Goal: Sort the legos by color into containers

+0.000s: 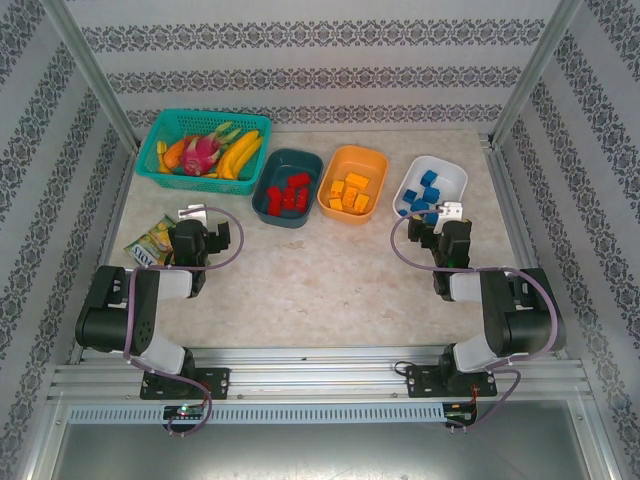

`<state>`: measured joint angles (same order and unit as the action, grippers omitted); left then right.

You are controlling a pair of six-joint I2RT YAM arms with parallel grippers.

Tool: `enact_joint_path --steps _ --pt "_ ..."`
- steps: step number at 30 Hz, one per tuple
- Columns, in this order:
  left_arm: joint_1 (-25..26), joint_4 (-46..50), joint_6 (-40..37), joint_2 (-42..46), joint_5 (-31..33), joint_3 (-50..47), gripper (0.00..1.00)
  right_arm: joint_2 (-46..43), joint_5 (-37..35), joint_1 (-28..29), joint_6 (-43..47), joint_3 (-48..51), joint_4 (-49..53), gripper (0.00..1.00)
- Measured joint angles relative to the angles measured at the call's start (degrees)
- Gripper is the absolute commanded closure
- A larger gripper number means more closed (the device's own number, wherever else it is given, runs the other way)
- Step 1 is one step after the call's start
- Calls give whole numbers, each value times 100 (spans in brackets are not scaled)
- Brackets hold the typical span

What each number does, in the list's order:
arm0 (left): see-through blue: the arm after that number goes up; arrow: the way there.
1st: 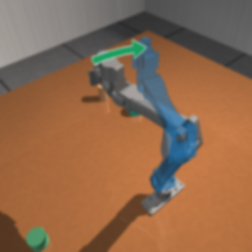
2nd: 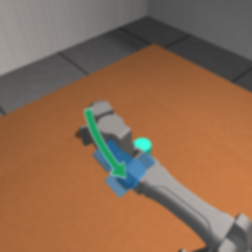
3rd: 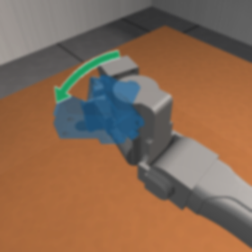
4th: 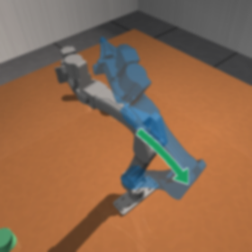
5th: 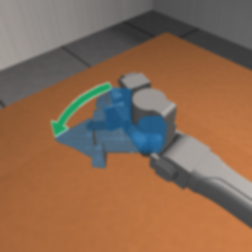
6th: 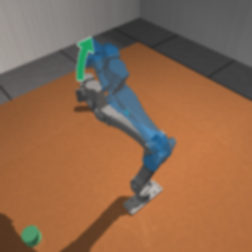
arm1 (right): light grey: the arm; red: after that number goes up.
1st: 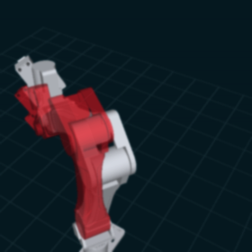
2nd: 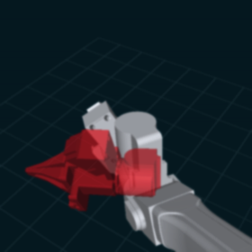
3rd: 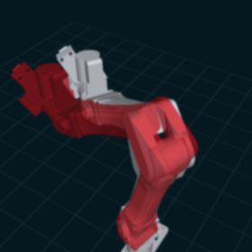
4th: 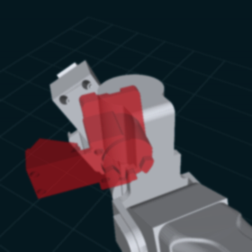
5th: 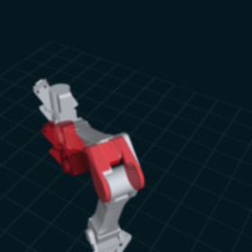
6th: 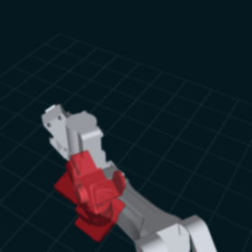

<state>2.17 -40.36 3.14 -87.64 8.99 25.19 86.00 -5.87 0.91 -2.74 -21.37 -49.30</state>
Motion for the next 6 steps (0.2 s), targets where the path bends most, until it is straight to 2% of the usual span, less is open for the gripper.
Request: enact_joint_path --steps 6 --pt "0 -9 0 0 -2 0 0 0 83 9 17 -2 -2 2"
